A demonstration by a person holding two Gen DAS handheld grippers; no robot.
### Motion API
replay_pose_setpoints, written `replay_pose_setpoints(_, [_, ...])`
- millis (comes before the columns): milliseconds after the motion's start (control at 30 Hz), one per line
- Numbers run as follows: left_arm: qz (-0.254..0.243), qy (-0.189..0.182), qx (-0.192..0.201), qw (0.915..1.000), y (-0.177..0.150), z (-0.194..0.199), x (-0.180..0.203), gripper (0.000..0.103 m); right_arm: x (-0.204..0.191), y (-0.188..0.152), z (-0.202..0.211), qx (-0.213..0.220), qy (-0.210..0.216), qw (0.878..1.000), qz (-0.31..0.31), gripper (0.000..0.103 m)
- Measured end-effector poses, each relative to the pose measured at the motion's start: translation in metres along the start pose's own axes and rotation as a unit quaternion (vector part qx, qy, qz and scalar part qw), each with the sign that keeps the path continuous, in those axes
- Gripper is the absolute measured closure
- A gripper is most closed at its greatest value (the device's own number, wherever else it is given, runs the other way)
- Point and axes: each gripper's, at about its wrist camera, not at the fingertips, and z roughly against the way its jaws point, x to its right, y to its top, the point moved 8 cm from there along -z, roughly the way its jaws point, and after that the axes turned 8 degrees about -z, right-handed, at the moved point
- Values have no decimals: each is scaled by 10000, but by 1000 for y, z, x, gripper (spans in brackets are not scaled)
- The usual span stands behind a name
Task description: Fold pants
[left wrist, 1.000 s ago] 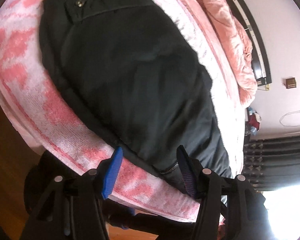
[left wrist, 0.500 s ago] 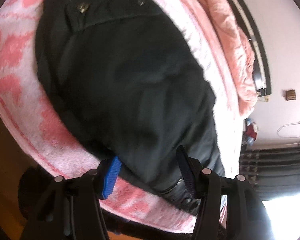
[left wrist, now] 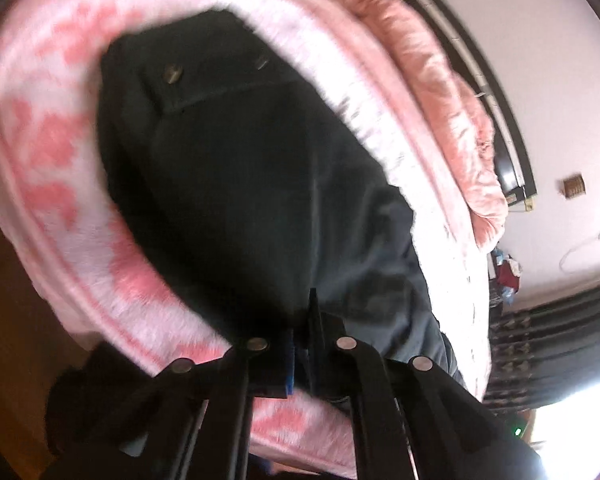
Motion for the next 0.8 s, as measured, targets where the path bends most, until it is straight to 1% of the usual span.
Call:
replay_pose_setpoints(33, [-99, 113, 71, 9999, -6, 1, -1, 99, 1, 0, 0, 9, 0, 10000, -4, 51])
replay_pose_setpoints(67, [-143, 247, 15, 9996, -10, -5, -7, 99, 2, 1, 0, 17, -13, 10000, -5, 51])
replay_pose_setpoints(100, [-222, 425, -133, 9988, -14, -18, -15, 99, 4, 1, -2, 7, -51, 10000, -3, 51])
replay_pose_setpoints(133, [-272, 496, -227, 9981, -16, -29, -21, 96, 5, 1, -4, -19, -78, 10000, 6, 51])
replay_pose_setpoints(167, [-254, 407, -301, 9984, -16, -42, -27, 95, 5, 1, -6, -26, -71, 10000, 13, 51])
replay_pose_setpoints(200, [-239, 344, -301, 9987, -13, -44, -28, 95, 5, 1, -6, -16, -63, 10000, 22, 51])
replay_pose_setpoints(233, [-269, 328, -308, 9986, -11, -43, -26, 92, 5, 1, -5, 5, -56, 10000, 49, 51])
replay_pose_setpoints(300, [-379, 436, -388, 9976, -9, -37, -21, 86, 7, 2, 0, 32, -50, 10000, 57, 51])
replay_pose_setpoints(333, [-428, 469, -398, 9972, -8, -31, -17, 76, 8, 3, 3, 47, -45, 10000, 30, 51])
replay_pose_setpoints(367, [-462, 556, -335, 9968, -8, -21, -14, 72, 9, 5, 7, 73, -20, 10000, 5, 49])
replay_pose_setpoints(400, [-488, 672, -310, 9961, -12, -11, -11, 72, 10, 8, 14, 137, 29, 9999, -9, 48])
replay_pose_setpoints(433, [-534, 676, -298, 9958, -14, -4, -5, 72, 11, 11, 21, 216, 43, 9998, -7, 46])
replay_pose_setpoints(500, [-813, 531, -206, 9951, -17, 9, 25, 71, 11, 17, 32, 364, 41, 9993, 3, 43])
replay_pose_setpoints(567, [-1314, 423, -248, 9901, -11, 4, 67, 56, 14, 25, 41, 488, 23, 9988, -17, 42])
replay_pose_setpoints(633, [-1585, 346, -265, 9864, 0, -7, 98, 49, 18, 32, 46, 581, 15, 9983, -63, 42])
replay_pose_setpoints(667, [-1725, 372, -304, 9838, 9, -19, 115, 46, 19, 33, 47, 610, 25, 9981, -73, 42])
replay_pose_setpoints(700, [-1867, 445, -327, 9809, 19, -32, 131, 45, 21, 34, 48, 633, 30, 9979, -88, 42])
replay_pose_setpoints(733, [-1994, 626, -349, 9773, 29, -46, 143, 42, 22, 35, 48, 644, 27, 9979, -103, 42])
replay_pose_setpoints(767, [-2079, 799, -424, 9739, 36, -61, 148, 36, 22, 35, 48, 640, 17, 9979, -100, 42])
replay_pose_setpoints(800, [-2138, 969, -522, 9707, 42, -75, 154, 34, 23, 36, 47, 639, 1, 9979, -91, 42])
